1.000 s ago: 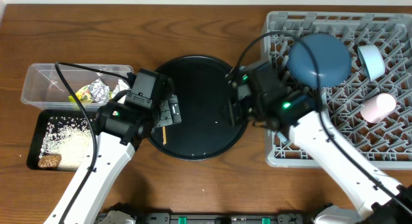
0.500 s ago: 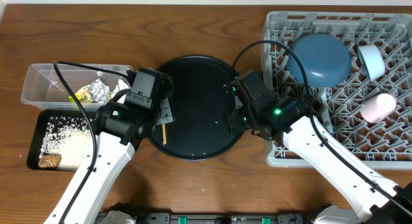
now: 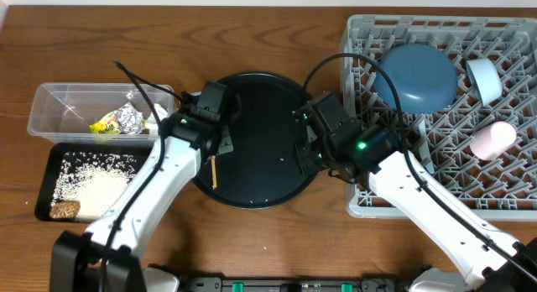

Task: Sort waste into correct bins and load items into the dishwasher rack
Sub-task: 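Grasp the wooden chopstick on the tray with the left gripper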

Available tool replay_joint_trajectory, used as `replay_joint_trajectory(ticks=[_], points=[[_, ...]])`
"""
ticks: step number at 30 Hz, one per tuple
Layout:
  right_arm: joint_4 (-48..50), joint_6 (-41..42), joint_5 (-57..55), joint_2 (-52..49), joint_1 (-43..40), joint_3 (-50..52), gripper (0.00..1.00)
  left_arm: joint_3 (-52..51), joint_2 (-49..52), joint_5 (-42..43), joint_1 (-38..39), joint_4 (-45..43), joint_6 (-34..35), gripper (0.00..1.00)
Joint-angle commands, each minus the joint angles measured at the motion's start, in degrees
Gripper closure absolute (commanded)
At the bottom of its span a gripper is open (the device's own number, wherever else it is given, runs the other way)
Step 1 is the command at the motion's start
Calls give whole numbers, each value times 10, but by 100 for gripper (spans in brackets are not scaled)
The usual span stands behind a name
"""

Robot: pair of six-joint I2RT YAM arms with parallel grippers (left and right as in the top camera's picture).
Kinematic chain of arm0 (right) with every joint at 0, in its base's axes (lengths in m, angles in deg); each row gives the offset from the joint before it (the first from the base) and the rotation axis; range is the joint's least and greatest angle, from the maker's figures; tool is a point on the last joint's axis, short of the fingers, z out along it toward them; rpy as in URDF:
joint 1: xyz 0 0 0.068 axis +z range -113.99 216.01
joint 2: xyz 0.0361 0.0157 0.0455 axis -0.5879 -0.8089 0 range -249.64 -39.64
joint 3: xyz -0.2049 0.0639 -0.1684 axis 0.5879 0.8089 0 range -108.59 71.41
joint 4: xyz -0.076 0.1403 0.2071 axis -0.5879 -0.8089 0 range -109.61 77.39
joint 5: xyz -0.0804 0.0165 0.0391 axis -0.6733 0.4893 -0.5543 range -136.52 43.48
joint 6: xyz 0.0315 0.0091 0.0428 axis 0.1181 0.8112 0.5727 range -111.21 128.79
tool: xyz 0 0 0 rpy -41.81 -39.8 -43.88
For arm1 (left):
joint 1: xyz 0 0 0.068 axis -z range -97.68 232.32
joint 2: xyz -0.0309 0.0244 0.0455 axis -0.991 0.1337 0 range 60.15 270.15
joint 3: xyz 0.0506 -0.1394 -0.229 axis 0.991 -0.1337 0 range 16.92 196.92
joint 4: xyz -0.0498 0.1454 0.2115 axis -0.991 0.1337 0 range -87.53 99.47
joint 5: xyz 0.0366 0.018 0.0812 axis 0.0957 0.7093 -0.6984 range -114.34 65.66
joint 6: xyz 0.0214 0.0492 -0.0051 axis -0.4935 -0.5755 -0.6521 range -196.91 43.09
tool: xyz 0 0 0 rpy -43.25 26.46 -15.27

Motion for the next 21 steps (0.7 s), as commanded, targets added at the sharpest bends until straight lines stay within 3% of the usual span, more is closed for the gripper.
replay_joint_trajectory(ticks=[1,8,21], points=[[-4,6,-7,-1,5,5,62,0,29,24,-30,-7,-10,73],[-5,6,-7,-1,5,5,62,0,79,198,-101,-49,-96,66],[-5,6,-7,-1,5,5,62,0,157,200,-112,-71,-103,65]])
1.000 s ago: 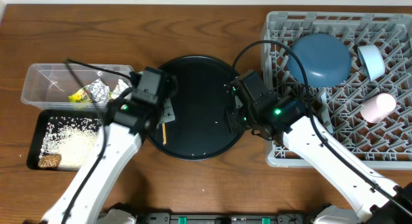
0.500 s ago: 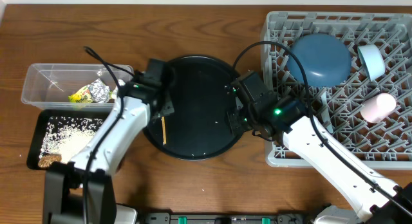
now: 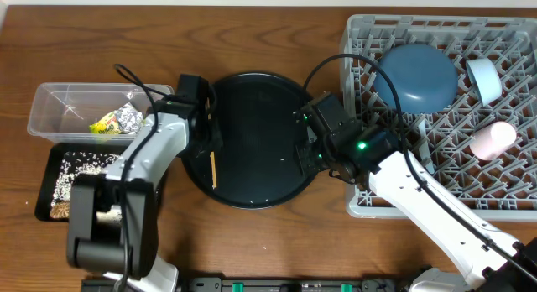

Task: Sort waste into correct bins and load items into the dishwasher rack
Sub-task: 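Grasp the wooden chopstick on the tray with the left gripper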

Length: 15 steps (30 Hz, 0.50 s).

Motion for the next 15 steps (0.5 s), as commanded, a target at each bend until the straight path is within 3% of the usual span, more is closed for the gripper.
replay_joint_trajectory(ticks=[1,7,15], points=[[-1,6,-6,-1,5,4,61,0,23,2,0,-3,-10,65],[0,6,-6,-1,5,4,62,0,51,-5,0,-13,-14,66],[-1,6,-6,-1,4,4,62,-8,75,-5,0,-21,-14,86]])
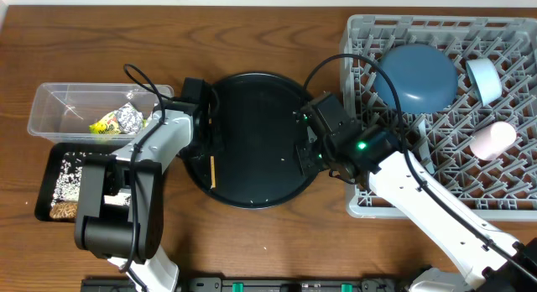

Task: Sort waste into correct bins and load items into the dishwasher rack
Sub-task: 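Grasp the wooden chopstick on the tray with the left gripper, then lift the chopstick upright with the left gripper toward the right gripper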

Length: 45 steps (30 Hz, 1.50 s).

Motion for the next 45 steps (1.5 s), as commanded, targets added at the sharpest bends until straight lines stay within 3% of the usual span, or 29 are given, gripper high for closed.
replay_joint_trajectory(ticks=[1,3,13,23,27,31,36,43,45], points=[[0,6,-6,-1,4,4,62,-11,28,1,1,-9,-7,89],[-1,6,-6,-1,4,4,62,-13,28,1,1,-9,-7,94],[4,6,-3,-1,4,4,61,10,5,3,0,15,-7,94],[21,54,32,-1,0,4,58,17,-134,4,0,48,-9,94],[37,54,119,-1,-23,4,59,17,-178,37,0,83,-11,94],[75,10,249,-1,-62,4,60,17,-201,185,-1,101,-85,94],[115,-41,374,-1,-125,4,63,17,-205,469,-1,99,-241,94],[131,-74,466,-1,-176,4,59,17,-205,652,-1,54,-264,94],[132,-74,465,-1,-176,4,59,17,-205,669,-1,35,-259,94]])
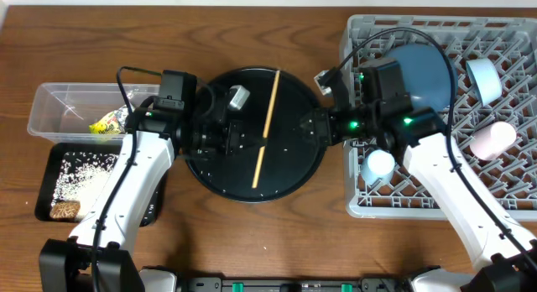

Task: Sort waste into correct bins and load items into the dishwasher rack
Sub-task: 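Lift the chopstick upright with the left gripper toward the right gripper, then grasp the chopstick with the right gripper and open the left gripper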

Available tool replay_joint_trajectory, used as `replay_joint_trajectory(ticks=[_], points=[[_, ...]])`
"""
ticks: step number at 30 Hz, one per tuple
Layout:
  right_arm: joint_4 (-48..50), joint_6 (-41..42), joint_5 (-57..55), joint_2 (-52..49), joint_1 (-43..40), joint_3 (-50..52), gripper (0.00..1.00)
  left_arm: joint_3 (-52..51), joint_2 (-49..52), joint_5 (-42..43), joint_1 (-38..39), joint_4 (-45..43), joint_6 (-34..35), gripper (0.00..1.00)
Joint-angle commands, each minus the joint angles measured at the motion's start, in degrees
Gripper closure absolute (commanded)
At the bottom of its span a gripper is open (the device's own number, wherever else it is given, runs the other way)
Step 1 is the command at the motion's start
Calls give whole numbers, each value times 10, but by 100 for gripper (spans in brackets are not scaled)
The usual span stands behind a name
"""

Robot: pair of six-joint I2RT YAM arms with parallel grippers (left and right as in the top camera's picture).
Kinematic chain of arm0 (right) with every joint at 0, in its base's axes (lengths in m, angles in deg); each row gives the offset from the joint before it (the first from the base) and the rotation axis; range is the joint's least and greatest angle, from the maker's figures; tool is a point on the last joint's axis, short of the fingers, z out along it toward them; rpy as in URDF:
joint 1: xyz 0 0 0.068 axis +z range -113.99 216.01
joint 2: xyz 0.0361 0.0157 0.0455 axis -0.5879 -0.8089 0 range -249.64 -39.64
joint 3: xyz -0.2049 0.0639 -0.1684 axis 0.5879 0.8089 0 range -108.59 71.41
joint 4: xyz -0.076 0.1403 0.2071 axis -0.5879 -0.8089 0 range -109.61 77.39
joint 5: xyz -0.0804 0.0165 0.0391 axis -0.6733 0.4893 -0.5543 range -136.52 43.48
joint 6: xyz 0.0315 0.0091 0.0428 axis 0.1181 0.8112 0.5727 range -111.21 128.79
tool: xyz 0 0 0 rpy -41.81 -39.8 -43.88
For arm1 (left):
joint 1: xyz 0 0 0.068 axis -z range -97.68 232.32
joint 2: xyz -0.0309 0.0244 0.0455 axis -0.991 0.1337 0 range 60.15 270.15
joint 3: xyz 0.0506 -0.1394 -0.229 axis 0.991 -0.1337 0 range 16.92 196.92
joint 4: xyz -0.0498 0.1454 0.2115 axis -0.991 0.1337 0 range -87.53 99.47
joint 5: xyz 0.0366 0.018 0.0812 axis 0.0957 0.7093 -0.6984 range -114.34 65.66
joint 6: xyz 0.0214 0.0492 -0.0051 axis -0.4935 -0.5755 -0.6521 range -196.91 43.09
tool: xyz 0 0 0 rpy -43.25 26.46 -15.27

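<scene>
A black round plate (285, 170) lies mid-table with a long wooden chopstick (265, 128) slanting across it. My left gripper (237, 138) hangs low over the plate's left part, just left of the chopstick; its jaws are dark against the plate and unreadable. My right gripper (321, 128) is at the plate's right rim, its jaws equally hard to read. The grey dishwasher rack (361, 204) on the right holds a blue bowl (428, 74), a pale blue cup (484, 78), a pink cup (491, 141) and a pale cup (377, 164).
A clear bin (59, 103) at the left holds a yellow-green wrapper (106, 122). In front of it stands a black tray (50, 158) with rice and crumbs. Both arms' cables loop above the plate's edges.
The chopstick, a short stub at the plate's left rim before, now lies full length across the middle. The left gripper has moved onto the plate. The right arm now reaches in from over the rack.
At first the left gripper was at the plate's upper left rim and the right one at its lower right rim, a chopstick stub showing by the left arm. The left arm then drew back leftward twice. Now both grippers flank the chopstick on the plate.
</scene>
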Motion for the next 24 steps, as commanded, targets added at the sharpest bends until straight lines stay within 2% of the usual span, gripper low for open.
replay_joint_trajectory(ticks=[1,5,9,18,24], points=[[3,-24,55,-1,-4,3,60,9,-7,120,-2,-22,-21,94],[23,-24,55,-1,3,3,62,9,-7,120,-2,-26,-12,94],[51,-24,55,-1,10,3,70,9,-7,120,-2,-28,-12,94],[105,-24,55,-1,36,3,70,9,-7,120,-2,-28,-11,94],[124,-19,45,-1,50,3,77,9,-7,120,-2,-31,-4,94]])
